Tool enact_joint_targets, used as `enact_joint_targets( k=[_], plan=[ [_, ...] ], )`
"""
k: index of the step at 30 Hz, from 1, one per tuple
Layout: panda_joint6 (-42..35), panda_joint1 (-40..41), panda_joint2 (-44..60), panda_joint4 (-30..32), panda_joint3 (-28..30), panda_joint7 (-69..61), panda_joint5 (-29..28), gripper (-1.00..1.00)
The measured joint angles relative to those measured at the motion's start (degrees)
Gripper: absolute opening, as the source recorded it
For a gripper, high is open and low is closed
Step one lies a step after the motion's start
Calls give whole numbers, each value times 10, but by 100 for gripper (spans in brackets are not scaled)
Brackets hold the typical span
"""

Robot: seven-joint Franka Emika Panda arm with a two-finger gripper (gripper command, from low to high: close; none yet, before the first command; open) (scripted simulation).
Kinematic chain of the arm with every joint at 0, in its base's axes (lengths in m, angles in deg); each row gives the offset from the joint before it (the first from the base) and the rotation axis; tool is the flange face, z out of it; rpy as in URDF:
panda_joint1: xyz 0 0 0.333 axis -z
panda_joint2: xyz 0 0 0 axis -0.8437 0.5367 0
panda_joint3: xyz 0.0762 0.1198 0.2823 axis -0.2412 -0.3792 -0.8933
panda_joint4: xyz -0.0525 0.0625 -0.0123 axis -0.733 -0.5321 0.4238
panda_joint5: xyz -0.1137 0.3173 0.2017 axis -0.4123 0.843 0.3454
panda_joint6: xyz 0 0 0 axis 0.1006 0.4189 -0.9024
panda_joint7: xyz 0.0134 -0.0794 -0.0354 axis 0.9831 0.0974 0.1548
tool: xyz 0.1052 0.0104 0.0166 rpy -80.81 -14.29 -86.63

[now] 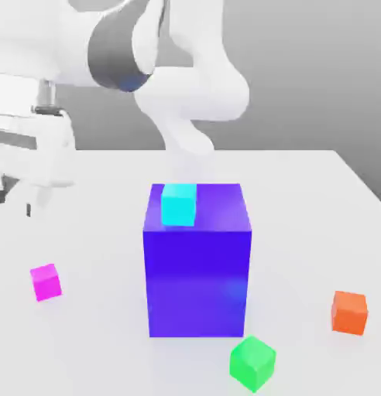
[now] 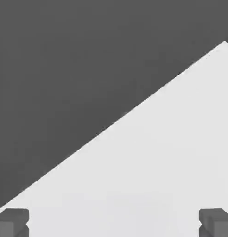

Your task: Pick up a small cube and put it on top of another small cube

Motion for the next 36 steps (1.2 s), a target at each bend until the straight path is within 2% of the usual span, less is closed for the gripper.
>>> enact_joint_targets(
  k=[6, 8, 12, 13, 19, 21, 26, 29, 36],
  plan=[
    [77, 69, 129, 62, 43, -9, 56, 0],
    [106, 86, 172, 61, 22, -38, 99, 0],
    [169, 154, 255, 45, -62, -97, 177, 0],
    [183, 171, 272, 41, -82, -105, 188, -100],
    [190, 180, 280, 39, -92, -108, 192, -100],
    [175, 163, 262, 44, -72, -98, 179, -100],
    [101, 124, 163, 66, -8, -17, 71, -100],
    [84, 105, 150, 47, -34, -48, 51, -100],
    [63, 28, 156, -18, -134, -142, 57, -100]
  ],
)
